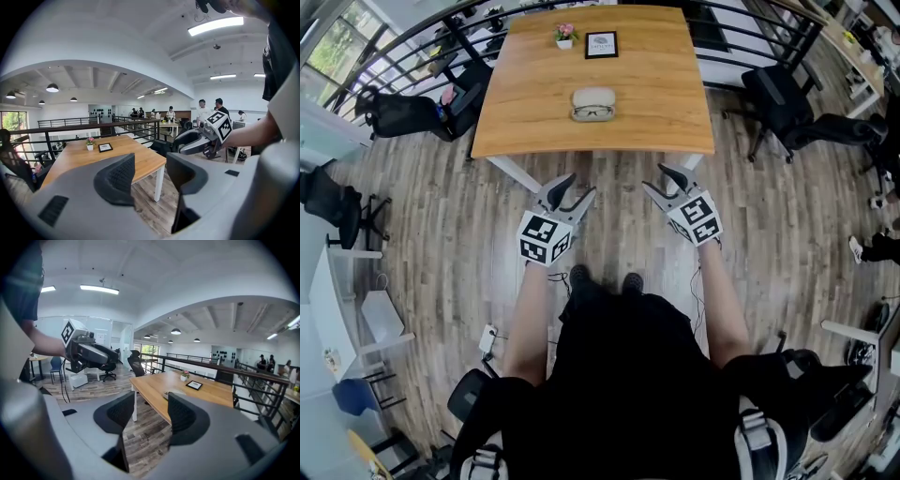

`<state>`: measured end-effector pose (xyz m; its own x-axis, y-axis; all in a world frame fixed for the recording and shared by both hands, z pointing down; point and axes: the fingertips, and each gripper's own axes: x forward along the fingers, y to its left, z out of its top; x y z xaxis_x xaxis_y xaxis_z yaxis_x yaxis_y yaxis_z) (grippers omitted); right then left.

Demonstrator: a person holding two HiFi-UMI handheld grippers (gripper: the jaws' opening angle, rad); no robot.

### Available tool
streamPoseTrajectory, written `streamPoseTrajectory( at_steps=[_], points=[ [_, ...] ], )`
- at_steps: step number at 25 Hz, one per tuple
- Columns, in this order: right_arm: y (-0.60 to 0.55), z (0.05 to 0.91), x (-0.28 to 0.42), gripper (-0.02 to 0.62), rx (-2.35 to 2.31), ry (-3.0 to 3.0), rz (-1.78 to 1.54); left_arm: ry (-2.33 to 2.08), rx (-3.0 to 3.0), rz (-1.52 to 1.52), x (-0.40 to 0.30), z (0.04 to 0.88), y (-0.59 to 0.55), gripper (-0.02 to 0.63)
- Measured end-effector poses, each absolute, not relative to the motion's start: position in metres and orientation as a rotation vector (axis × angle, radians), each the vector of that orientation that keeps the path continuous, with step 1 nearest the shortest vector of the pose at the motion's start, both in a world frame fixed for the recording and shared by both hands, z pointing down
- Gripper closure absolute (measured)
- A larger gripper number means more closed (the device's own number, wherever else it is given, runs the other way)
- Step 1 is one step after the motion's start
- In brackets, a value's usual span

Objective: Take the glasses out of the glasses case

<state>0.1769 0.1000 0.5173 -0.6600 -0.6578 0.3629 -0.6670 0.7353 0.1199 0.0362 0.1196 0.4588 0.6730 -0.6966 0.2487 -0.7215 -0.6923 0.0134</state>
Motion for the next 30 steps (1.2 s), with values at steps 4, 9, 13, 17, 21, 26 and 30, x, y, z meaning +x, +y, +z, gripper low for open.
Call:
streamPoseTrajectory(
  at_steps=[4, 9, 13, 17, 21, 26, 30],
  points=[
    [0.097, 0.518, 0.178, 0.348, 1.026, -2.568, 0.046, -1.186, 2.760, 0.348, 0.034, 0.461, 0.118, 0.373],
    [0.089, 0.514, 0.176, 0.351, 1.067, -2.576, 0.037, -1.188, 2.743, 0.352, 0.027, 0.464, 0.115, 0.365],
    [0.078, 0.515, 0.173, 0.353, 1.079, -2.580, 0.042, -1.177, 2.737, 0.280, 0.022, 0.455, 0.103, 0.365],
    [0.061, 0.521, 0.163, 0.363, 1.083, -2.566, 0.056, -1.162, 2.739, 0.285, 0.011, 0.458, 0.083, 0.365],
    [0.039, 0.527, 0.152, 0.380, 1.088, -2.552, 0.074, -1.147, 2.724, 0.274, -0.004, 0.466, 0.058, 0.365],
    [0.003, 0.531, 0.134, 0.382, 1.108, -2.522, 0.100, -1.109, 2.723, 0.286, -0.023, 0.470, 0.018, 0.365],
    [-0.025, 0.528, 0.114, 0.383, 1.133, -2.521, 0.103, -1.091, 2.733, 0.277, -0.043, 0.463, -0.018, 0.365]
  ],
)
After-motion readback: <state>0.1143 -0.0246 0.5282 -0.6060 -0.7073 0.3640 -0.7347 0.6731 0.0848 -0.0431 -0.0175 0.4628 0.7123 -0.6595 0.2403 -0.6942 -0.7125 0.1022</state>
